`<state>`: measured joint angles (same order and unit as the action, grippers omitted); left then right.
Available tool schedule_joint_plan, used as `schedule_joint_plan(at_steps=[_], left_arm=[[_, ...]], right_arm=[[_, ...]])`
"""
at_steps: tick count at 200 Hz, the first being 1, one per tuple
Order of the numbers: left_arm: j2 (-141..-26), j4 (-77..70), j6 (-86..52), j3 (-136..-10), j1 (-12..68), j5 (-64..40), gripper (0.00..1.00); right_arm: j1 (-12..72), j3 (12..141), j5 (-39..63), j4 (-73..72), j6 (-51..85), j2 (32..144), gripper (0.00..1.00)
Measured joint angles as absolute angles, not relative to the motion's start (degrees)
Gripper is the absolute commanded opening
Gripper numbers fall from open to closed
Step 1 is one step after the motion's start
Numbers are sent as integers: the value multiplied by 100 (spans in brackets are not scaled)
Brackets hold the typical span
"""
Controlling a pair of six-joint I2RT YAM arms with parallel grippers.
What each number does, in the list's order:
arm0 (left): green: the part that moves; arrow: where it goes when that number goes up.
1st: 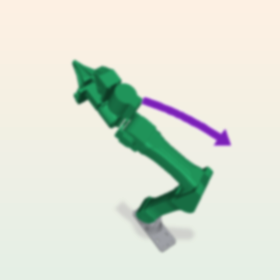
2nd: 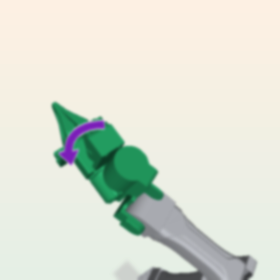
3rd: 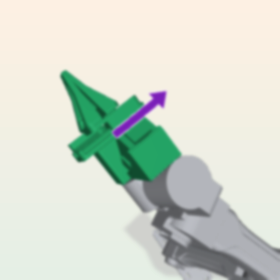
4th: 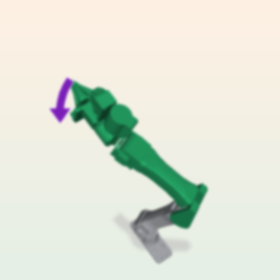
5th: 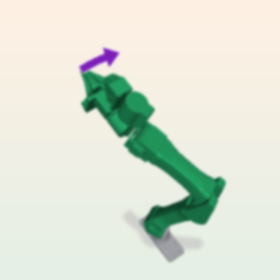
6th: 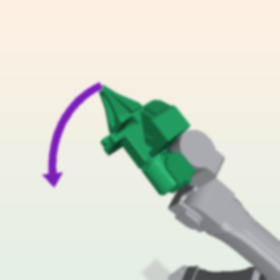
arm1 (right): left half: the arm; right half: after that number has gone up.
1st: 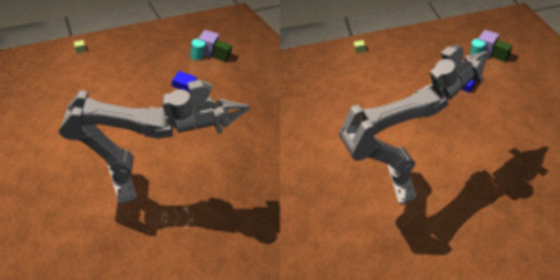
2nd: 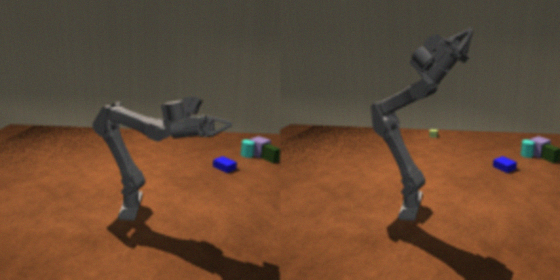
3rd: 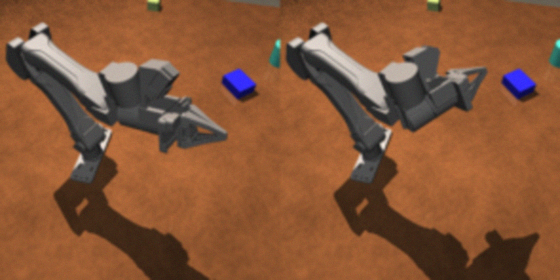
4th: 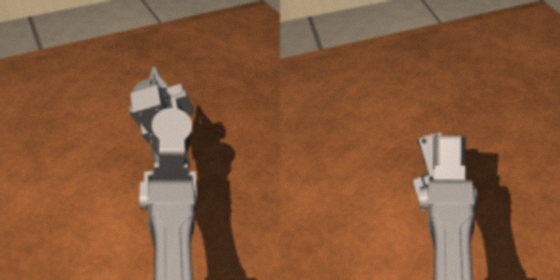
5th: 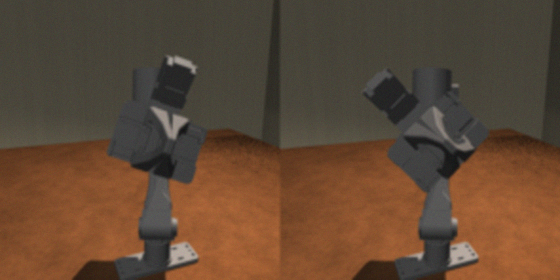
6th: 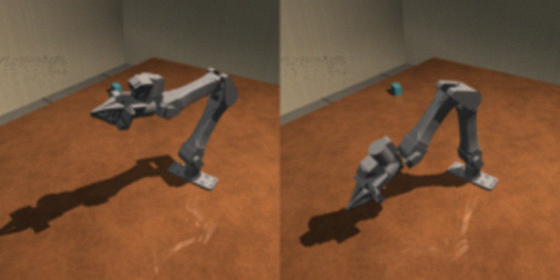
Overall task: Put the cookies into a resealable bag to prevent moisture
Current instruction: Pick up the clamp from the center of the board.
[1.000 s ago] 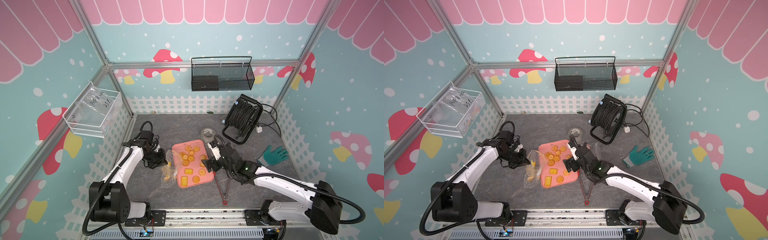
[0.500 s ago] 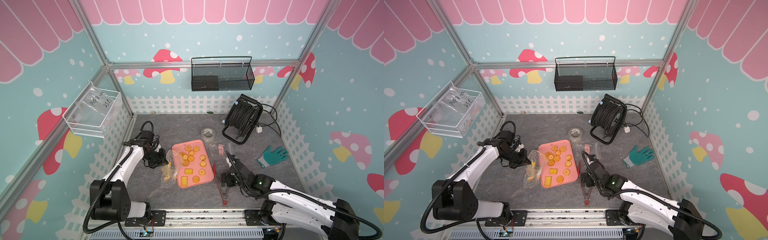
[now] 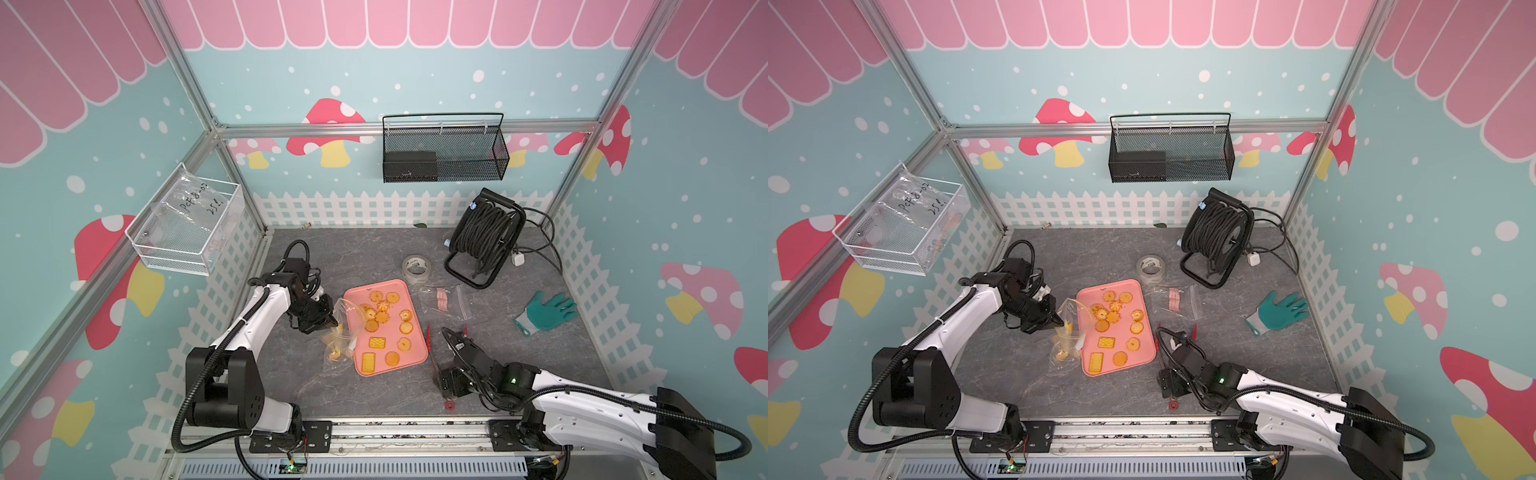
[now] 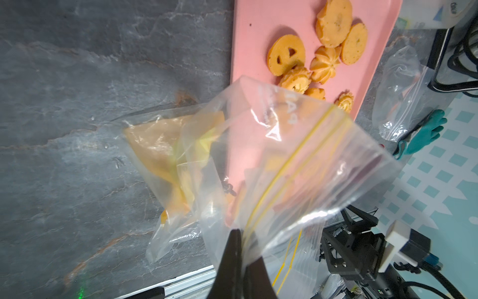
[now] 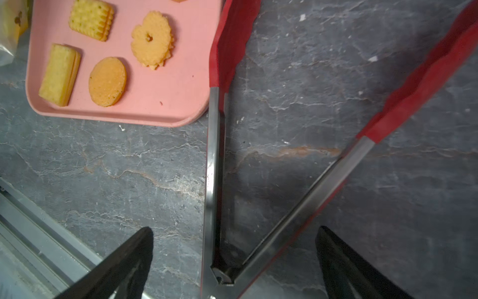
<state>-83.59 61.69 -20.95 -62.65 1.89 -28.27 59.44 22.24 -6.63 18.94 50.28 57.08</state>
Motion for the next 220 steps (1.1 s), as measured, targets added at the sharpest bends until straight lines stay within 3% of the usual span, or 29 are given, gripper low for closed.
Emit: schedule_joint_plan(at_steps=[67, 128, 220], left_arm=[[-8451, 6305, -1918, -6305, 189, -2781, 1], [-8442, 6455, -1855, -6296, 189, -2679, 1], [-8442, 6598, -1750, -6296, 191, -2611, 1]], right_arm=[[6007, 2427, -1472, 1723, 5319, 6543, 90], [6045, 2707, -2366, 1564, 5524, 7356, 90], [6038, 2307, -2624, 1662, 5839, 6877, 92]])
